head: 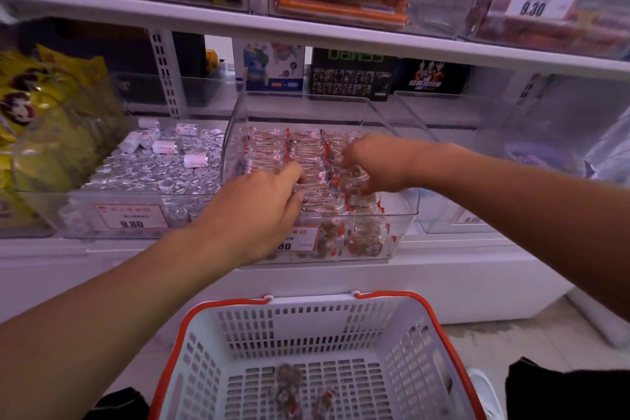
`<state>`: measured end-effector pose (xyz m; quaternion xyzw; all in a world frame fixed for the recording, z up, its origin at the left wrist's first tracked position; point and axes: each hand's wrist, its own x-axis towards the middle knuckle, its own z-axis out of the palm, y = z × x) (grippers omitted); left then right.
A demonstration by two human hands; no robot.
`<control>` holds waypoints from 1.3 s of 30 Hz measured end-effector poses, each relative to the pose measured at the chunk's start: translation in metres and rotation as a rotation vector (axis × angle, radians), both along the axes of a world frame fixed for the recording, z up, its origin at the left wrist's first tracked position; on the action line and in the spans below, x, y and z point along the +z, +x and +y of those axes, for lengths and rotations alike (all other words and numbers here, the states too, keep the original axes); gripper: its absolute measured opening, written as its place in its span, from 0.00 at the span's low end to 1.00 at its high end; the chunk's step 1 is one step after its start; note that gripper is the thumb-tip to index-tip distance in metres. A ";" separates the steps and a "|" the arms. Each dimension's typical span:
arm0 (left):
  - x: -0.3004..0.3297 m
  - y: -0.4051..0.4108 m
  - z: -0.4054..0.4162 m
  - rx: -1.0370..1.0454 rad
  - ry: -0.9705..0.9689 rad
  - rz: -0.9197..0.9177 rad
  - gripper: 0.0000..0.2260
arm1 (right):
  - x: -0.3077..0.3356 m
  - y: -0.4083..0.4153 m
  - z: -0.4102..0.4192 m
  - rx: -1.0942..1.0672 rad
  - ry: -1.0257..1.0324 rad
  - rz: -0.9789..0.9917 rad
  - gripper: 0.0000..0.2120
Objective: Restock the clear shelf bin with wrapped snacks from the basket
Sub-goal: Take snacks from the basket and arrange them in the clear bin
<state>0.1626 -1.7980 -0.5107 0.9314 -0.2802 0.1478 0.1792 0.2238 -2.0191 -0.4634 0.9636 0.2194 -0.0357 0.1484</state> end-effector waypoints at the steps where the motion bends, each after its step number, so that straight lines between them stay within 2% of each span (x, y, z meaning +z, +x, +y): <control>1: 0.000 0.000 0.000 -0.002 -0.002 -0.004 0.08 | -0.002 -0.002 0.000 -0.006 -0.011 0.015 0.20; 7: -0.002 -0.001 -0.002 -0.013 -0.014 -0.033 0.09 | -0.016 -0.006 0.011 -0.092 -0.098 0.166 0.18; 12: -0.004 0.003 -0.003 -0.019 -0.017 -0.031 0.09 | -0.003 -0.004 0.014 -0.122 0.159 0.246 0.27; 14: -0.004 0.004 -0.003 -0.015 -0.022 -0.023 0.09 | 0.001 -0.005 0.015 -0.137 0.203 0.242 0.32; 16: -0.002 0.003 -0.004 -0.016 -0.046 -0.008 0.08 | 0.004 -0.007 0.015 -0.145 0.232 0.210 0.33; 18: 0.001 0.001 -0.003 -0.027 -0.091 -0.045 0.07 | 0.009 -0.010 0.014 -0.129 0.279 0.109 0.30; 20: 0.006 -0.004 -0.002 -0.076 -0.148 -0.136 0.06 | 0.013 -0.019 0.013 -0.077 0.341 -0.073 0.22; 22: 0.012 -0.011 0.000 -0.185 -0.152 -0.213 0.11 | 0.010 -0.039 0.009 0.019 0.466 -0.377 0.14; 24: 0.012 -0.021 0.002 -0.341 -0.076 -0.257 0.14 | -0.008 -0.067 0.006 0.197 0.679 -0.741 0.10; 26: -0.004 -0.027 -0.002 -0.461 0.028 -0.247 0.14 | -0.048 -0.097 0.012 0.310 0.879 -0.918 0.08; 28: -0.036 -0.035 -0.011 -0.467 0.196 -0.115 0.15 | -0.106 -0.115 0.024 0.332 0.919 -0.763 0.09; 30: -0.079 -0.043 -0.015 -0.362 0.460 0.171 0.14 | -0.173 -0.128 0.030 0.220 0.874 -0.422 0.11; 32: -0.126 -0.048 -0.005 -0.230 0.721 0.535 0.14 | -0.242 -0.144 0.020 -0.033 0.840 -0.074 0.11; 34: -0.175 -0.052 0.012 -0.094 0.922 0.880 0.16 | -0.311 -0.159 -0.003 -0.330 0.717 0.228 0.13; 35: -0.199 -0.056 0.019 -0.038 0.956 1.002 0.17 | -0.341 -0.168 -0.013 -0.450 0.619 0.417 0.17; 37: -0.245 -0.067 0.027 0.041 0.900 1.154 0.17 | -0.389 -0.187 -0.026 -0.587 0.462 0.742 0.36; 39: -0.289 -0.082 0.024 0.165 0.725 1.233 0.15 | -0.419 -0.199 -0.030 -0.631 0.434 0.820 0.51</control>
